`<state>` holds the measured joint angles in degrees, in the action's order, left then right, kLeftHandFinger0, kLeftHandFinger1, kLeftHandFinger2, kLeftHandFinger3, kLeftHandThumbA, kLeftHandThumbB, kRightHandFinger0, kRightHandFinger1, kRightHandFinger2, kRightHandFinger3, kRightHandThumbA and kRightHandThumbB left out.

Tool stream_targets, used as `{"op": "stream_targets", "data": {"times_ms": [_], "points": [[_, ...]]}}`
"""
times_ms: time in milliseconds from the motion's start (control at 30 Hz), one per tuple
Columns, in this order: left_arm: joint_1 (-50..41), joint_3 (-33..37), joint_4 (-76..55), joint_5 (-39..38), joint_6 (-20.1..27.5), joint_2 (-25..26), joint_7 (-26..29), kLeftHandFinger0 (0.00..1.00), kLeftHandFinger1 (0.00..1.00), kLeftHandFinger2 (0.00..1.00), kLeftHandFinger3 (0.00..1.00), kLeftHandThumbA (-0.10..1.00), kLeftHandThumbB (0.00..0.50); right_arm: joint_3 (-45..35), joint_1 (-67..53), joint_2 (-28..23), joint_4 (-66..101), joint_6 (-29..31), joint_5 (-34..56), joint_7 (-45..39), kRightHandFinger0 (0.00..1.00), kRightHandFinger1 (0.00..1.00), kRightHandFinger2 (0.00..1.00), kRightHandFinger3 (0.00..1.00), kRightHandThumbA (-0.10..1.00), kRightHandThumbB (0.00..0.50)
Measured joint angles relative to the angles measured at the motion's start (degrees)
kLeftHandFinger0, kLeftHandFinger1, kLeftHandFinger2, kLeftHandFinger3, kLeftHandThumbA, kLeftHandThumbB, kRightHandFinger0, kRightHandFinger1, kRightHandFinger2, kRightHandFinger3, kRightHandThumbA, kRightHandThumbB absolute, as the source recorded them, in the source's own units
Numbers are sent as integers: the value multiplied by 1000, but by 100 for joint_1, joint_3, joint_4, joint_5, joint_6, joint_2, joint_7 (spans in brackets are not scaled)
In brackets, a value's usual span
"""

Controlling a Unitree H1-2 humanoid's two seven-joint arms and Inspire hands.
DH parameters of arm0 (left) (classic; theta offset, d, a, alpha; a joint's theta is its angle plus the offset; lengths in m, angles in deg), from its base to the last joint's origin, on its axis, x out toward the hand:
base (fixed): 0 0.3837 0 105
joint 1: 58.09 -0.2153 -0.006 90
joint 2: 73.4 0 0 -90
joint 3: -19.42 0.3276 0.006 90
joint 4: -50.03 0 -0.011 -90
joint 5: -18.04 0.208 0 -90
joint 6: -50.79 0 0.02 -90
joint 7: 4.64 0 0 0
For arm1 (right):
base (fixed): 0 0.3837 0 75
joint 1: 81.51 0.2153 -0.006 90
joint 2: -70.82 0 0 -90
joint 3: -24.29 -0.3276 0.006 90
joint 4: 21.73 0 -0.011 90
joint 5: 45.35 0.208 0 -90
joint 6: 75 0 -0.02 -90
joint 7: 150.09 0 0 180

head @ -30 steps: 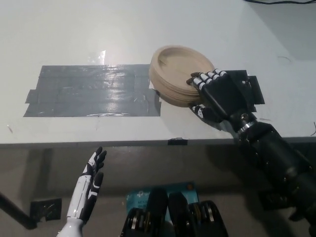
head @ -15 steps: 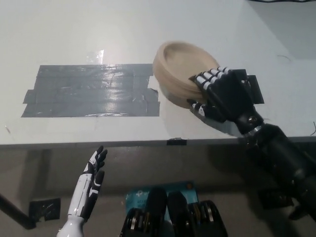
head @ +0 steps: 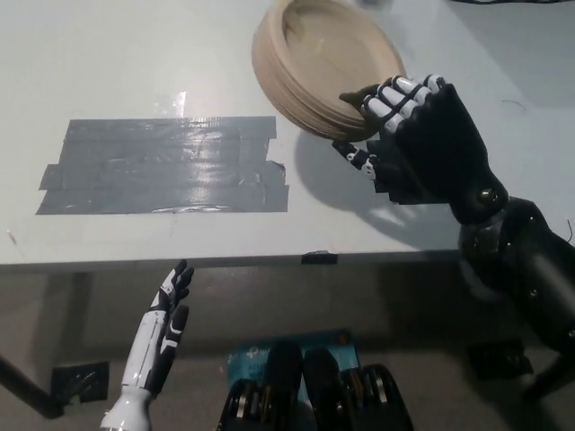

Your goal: A stack of plates is kept in the middle of the desk close to the robot and the robot grabs the stack with its right hand, picks it up and hands it to a person.

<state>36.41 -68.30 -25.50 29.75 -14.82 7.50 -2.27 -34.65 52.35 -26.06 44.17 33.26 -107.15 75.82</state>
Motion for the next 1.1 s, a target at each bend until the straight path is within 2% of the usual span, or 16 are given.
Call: {"op": "stream_targets", "data": {"times_ms": [100,167,233,400,600,700,733,767,800,833,900,933,967,1000,1033,1100], "points": [[-2,0,-1,0,-1,2,-1,1000,1000,1000,1000,1000,315,-2,0,3,-46,43,-4,-67,0,0,0,90,-100,329],[-1,1,-2,0,-1,2,-1,1000,1000,1000,1000,1000,321,-2,3,9,-114,61,-5,-82,0,0,0,162,-100,301],[-1,1,-2,-2,-1,2,-3,1000,1000,1000,1000,1000,323,5,9,23,-297,105,-6,-119,0,0,2,242,-100,305],[-1,5,-2,-3,0,3,-4,1000,1000,1000,1000,1000,321,126,83,107,-895,194,-35,-212,0,0,0,262,-100,329],[-2,8,-2,-4,2,5,-7,1000,1000,1000,1000,1000,321,345,449,273,-1688,327,-95,-199,0,0,0,181,-100,312],[-3,9,-2,-2,2,5,-6,1000,1000,1000,1000,1000,315,460,735,387,-2133,364,-125,-168,0,0,1,192,-100,295],[-3,10,-2,-2,2,5,-6,1000,1000,1000,1000,1000,318,472,782,405,-2210,368,-128,-154,0,0,93,188,-100,283],[-2,9,-2,-1,4,10,-6,1000,1000,1000,1000,1000,318,499,920,459,-2419,374,-133,-124,0,0,93,188,-100,283],[-2,10,-2,-1,4,11,-6,1000,1000,1000,1000,1000,321,507,964,478,-2481,375,-136,-118,0,0,291,159,-100,274],[-1,11,-2,-1,4,10,-6,1000,1000,1000,1000,1000,321,520,1069,515,-2605,374,-140,-116,0,59,491,295,-100,298],[-1,13,-2,-1,4,11,-6,1000,1000,1000,1000,1000,320,521,1145,537,-2687,371,-139,-122,0,58,497,345,-100,304],[-1,13,-2,1,5,13,-6,1000,1000,1000,1000,1000,321,519,1195,553,-2728,363,-134,-148,360,576,929,829,270,422],[-1,13,-2,1,5,15,-6,1000,1000,1000,1000,1000,318,517,1217,563,-2748,355,-126,-171,738,1000,1000,1000,457,484],[-1,13,-2,1,5,15,-6,1000,1000,1000,1000,1000,318,504,1223,566,-2746,350,-104,-211,1000,1000,1000,1000,539,496],[-1,13,0,0,2,13,-7,1000,1000,1000,1000,1000,318,470,1217,569,-2697,339,-58,-330,1000,1000,1000,1000,539,496],[-2,13,12,-1,-2,12,-7,1000,1000,1000,1000,1000,317,436,1192,571,-2623,294,1,-579,1000,1000,1000,1000,657,500]]}}
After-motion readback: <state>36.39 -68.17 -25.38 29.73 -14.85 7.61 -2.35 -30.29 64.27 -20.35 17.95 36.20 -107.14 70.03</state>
